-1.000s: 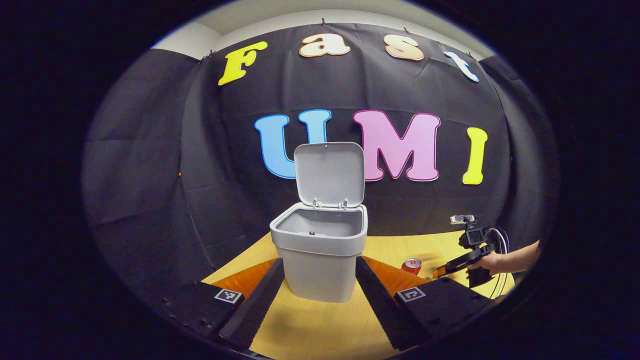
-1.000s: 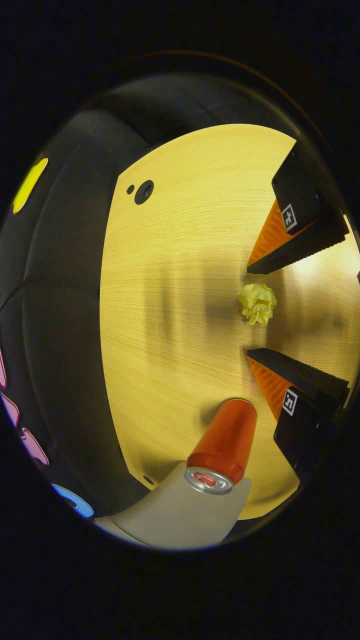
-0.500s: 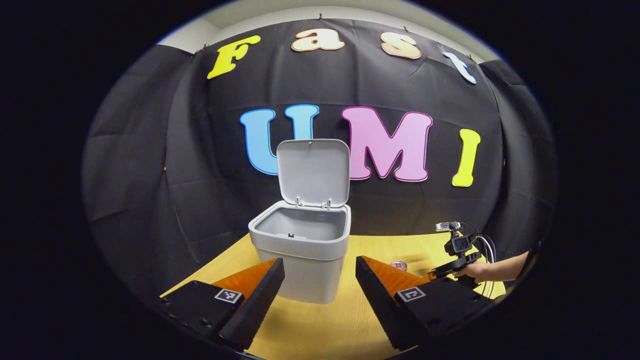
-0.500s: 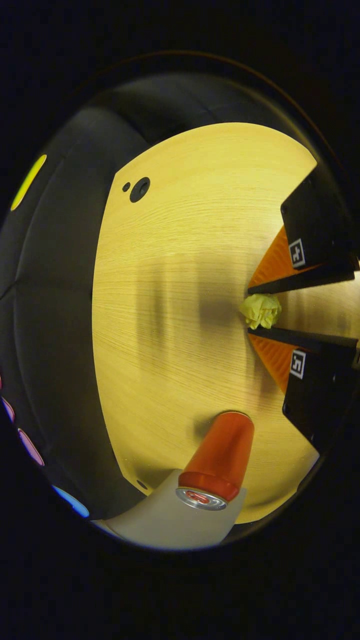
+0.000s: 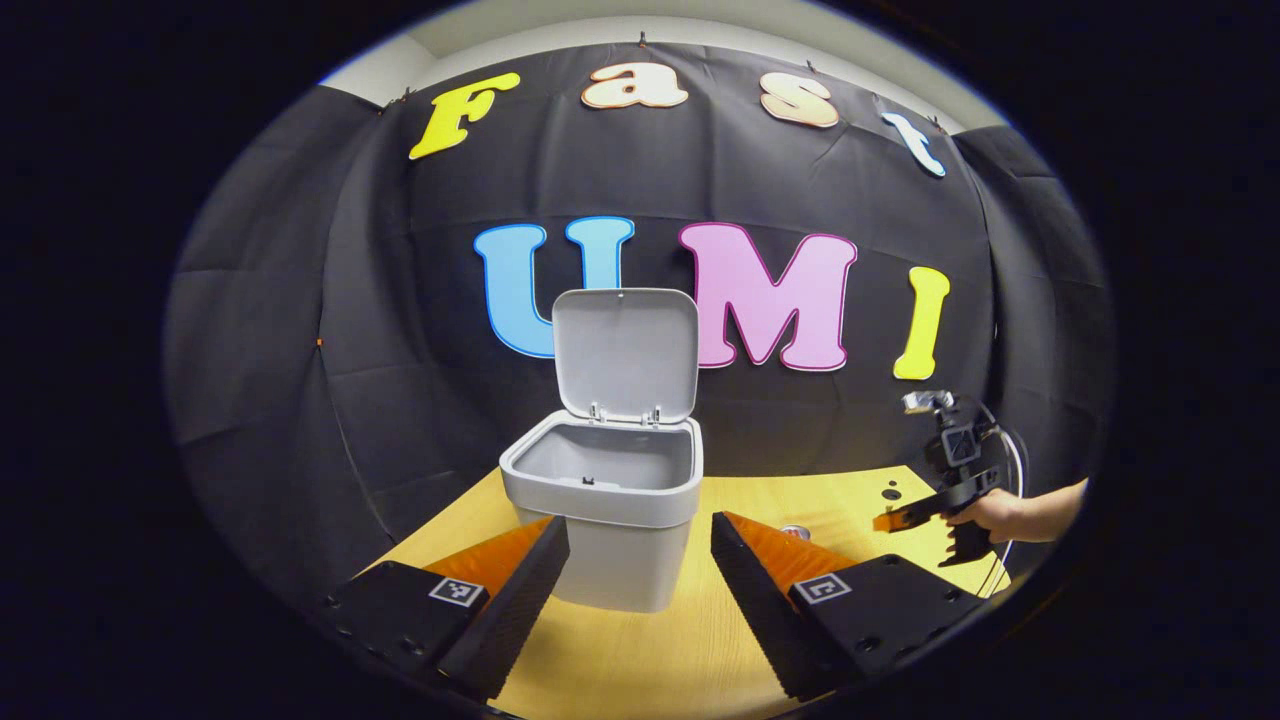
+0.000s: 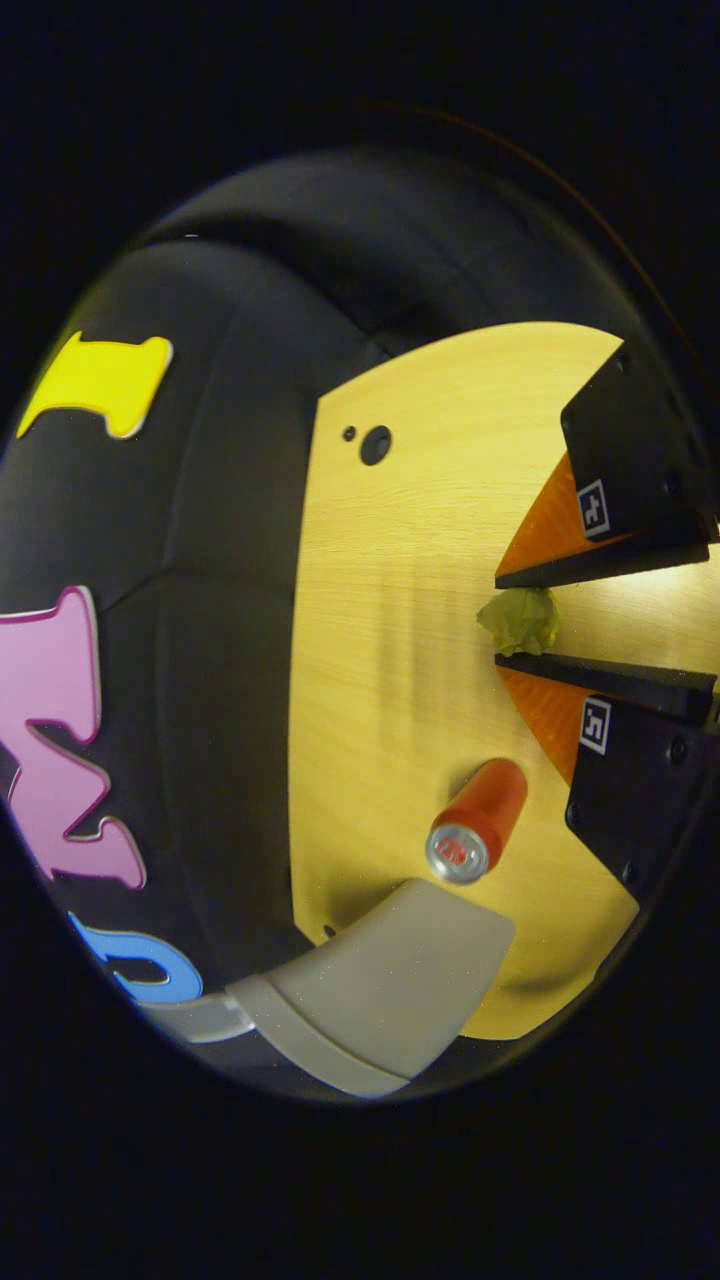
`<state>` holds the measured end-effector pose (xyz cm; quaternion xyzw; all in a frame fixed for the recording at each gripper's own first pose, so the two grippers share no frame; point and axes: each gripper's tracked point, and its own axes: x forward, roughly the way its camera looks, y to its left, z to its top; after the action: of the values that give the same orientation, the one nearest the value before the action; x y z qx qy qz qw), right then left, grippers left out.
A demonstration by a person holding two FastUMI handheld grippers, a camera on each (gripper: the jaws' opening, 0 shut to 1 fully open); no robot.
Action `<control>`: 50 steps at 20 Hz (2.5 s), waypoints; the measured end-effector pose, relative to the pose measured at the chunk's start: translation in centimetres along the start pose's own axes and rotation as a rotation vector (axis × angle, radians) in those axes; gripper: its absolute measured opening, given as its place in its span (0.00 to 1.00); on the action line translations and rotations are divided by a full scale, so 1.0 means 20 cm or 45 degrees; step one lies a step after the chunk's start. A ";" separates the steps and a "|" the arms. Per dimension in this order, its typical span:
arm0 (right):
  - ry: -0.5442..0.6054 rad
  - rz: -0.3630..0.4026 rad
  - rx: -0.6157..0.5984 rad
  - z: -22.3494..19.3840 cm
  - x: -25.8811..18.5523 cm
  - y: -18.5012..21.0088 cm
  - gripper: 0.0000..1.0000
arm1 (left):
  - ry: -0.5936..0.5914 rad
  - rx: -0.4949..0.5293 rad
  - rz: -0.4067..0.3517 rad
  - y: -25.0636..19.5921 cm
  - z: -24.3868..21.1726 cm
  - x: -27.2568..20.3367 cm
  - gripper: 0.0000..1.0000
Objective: Press the lid of the desktop garbage bin to open it, pick up the crumpled paper on the desktop and throw it into the bin, then pick up the pop can on the desktop and drop it into the bin, and finally close the garbage bin lid.
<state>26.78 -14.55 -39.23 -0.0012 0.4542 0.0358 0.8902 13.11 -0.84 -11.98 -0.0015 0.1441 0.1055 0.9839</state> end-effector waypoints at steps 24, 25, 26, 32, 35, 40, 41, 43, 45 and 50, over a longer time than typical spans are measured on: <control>-0.461 0.585 -0.328 0.72 -0.52 1.87 0.32 | -0.032 -0.026 0.057 0.55 0.02 -0.39 0.96; -0.455 0.579 -0.327 0.71 -0.51 1.86 0.44 | -0.022 -0.026 0.062 0.56 0.01 -0.39 0.96; -0.453 0.587 -0.332 0.71 -0.50 1.87 0.47 | -0.014 -0.026 0.066 0.56 0.00 -0.39 0.96; -0.522 0.526 -0.287 0.77 -0.51 1.68 0.97 | 0.009 0.006 0.033 0.48 -0.07 -0.34 0.96; -0.596 0.455 -0.213 0.85 -0.57 1.48 0.97 | 0.023 -0.003 -0.060 0.32 -0.13 -0.26 0.96; -0.723 0.297 -0.096 0.98 -0.63 0.99 0.97 | 0.058 0.076 -0.197 0.00 -0.30 -0.08 0.96; -0.728 0.260 -0.091 0.99 -0.63 0.88 0.97 | 0.067 0.076 -0.235 -0.08 -0.35 -0.04 0.96; -0.732 0.191 -0.080 0.98 -0.63 0.65 0.97 | 0.096 0.048 -0.327 -0.25 -0.43 0.05 0.96; -0.741 0.114 -0.074 0.98 -0.64 0.43 0.97 | 0.105 0.035 -0.381 -0.40 -0.49 0.14 0.97; -0.755 -0.052 -0.032 0.91 -0.64 -0.05 0.97 | 0.112 0.101 -0.456 -0.68 -0.64 0.43 0.96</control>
<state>34.05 -15.78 -18.24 -0.0110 0.1736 0.0223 0.9845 20.38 -12.77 -27.08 0.0069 0.1886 -0.0773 0.9790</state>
